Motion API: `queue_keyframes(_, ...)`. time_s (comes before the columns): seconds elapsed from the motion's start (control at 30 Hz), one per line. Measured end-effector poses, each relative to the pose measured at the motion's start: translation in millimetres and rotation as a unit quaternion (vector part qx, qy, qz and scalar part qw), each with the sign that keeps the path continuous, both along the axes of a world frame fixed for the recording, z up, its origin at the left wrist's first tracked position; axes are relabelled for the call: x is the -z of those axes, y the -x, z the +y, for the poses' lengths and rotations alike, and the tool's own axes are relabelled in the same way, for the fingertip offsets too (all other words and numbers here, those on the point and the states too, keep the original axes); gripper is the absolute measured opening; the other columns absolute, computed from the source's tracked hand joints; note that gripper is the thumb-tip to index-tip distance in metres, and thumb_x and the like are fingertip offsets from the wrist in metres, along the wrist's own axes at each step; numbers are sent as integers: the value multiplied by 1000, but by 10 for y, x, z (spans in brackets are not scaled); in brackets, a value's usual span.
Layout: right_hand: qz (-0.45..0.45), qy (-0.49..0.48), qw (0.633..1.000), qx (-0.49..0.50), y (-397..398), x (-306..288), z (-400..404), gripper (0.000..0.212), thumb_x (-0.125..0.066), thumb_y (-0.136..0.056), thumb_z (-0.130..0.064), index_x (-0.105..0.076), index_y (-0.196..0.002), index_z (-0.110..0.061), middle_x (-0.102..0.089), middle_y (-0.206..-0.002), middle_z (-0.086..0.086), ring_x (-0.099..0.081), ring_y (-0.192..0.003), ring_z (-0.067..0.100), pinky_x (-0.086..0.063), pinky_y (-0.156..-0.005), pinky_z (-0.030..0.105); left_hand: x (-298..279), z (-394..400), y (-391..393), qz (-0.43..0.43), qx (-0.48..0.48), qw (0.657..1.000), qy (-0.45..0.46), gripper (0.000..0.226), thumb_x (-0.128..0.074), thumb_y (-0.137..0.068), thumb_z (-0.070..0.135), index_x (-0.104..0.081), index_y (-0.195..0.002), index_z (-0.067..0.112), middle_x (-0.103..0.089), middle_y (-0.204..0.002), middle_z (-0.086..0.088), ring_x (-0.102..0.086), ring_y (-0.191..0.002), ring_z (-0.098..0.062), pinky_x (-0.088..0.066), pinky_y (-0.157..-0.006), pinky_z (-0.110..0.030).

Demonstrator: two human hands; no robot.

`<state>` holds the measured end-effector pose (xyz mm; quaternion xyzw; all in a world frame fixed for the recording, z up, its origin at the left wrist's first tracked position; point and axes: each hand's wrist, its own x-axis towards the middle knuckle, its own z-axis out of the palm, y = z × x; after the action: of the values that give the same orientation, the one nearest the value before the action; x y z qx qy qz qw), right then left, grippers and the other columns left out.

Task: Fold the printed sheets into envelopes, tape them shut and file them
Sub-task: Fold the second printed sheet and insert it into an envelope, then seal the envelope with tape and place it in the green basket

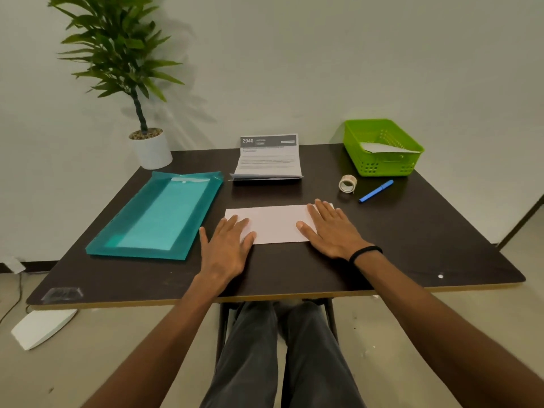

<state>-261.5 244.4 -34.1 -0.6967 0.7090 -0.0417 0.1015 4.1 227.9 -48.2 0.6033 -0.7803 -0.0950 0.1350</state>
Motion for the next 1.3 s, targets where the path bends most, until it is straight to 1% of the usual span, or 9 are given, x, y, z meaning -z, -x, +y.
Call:
queue_keyframes(0.13,-124,69,990,14,195,23,-35,70,-30,-108,-60,-27,-165,-19,-21,-173,4,-15,-161,21,-13,-130,41,-126,-34,53,-41,-17,999,-2,51,-36,-108,52,-37,-156,37,-30,-168,5,-20,-158,-20,6,-122,-68)
queue_keyframes(0.23,-239,296,920,95,341,71,-150,50,-63,-103,-34,-53,-147,-15,-52,-150,9,-45,-140,30,-32,-115,32,-282,-169,198,-38,-57,998,14,44,-49,-103,53,-55,-143,35,-49,-156,4,-34,-150,-21,3,-122,-68)
queue_keyframes(0.33,-222,387,874,194,543,68,-367,52,-72,-93,-18,-56,-142,-12,-56,-138,12,-49,-127,32,-23,-100,16,-353,-349,449,32,-49,997,49,42,-56,-100,55,-64,-135,33,-58,-147,3,-45,-141,-22,-22,-124,-54)
queue_keyframes(0.5,-179,375,881,225,682,73,-717,65,-72,-93,-14,-46,-152,-13,-56,-142,12,-43,-127,33,-40,-105,38,-305,-723,984,191,59,979,43,32,-64,-99,45,-67,-128,31,-69,-117,7,-63,-105,-11,-52,-100,-28)
queue_keyframes(0.6,-191,367,879,235,751,89,-890,58,-70,-94,-14,-51,-148,-17,-66,-127,7,-45,-119,29,-49,-93,41,-270,-951,1223,247,112,962,43,27,-68,-99,33,-70,-124,24,-68,-99,10,-63,-85,-4,-49,-80,-9)
queue_keyframes(0.8,-244,393,856,231,729,25,-938,37,-78,-89,-24,-69,-125,-21,-72,-108,-6,-56,-109,19,-43,-80,25,-24,-1144,1311,351,132,918,128,26,-71,-97,20,-71,-123,19,-70,-101,10,-65,-89,-5,-56,-83,-19)
queue_keyframes(0.93,-516,332,764,201,547,-249,-1068,21,-86,-85,-21,-76,-102,-11,-78,-94,1,-71,-82,8,-57,-75,21,-49,-1150,1258,357,147,906,171,49,-76,-93,25,-60,-139,21,-65,-124,4,-62,-112,-13,-55,-97,-31)
queue_keyframes(1.07,-716,150,664,154,335,-294,-1155,27,-75,-94,-15,-71,-115,2,-79,-102,11,-74,-85,15,-57,-79,30,-3,-1214,1205,332,147,921,139,80,-82,-87,34,-41,-156,27,-50,-151,4,-47,-138,-15,-49,-110,-46)
queue_keyframes(1.3,-718,63,682,122,183,-150,-1156,30,-71,-97,-17,-68,-117,6,-79,-108,17,-75,-91,21,-58,-83,32,4,-1261,1159,398,164,898,90,75,-84,-86,23,-47,-152,26,-63,-138,11,-59,-126,-8,-53,-105,-35)
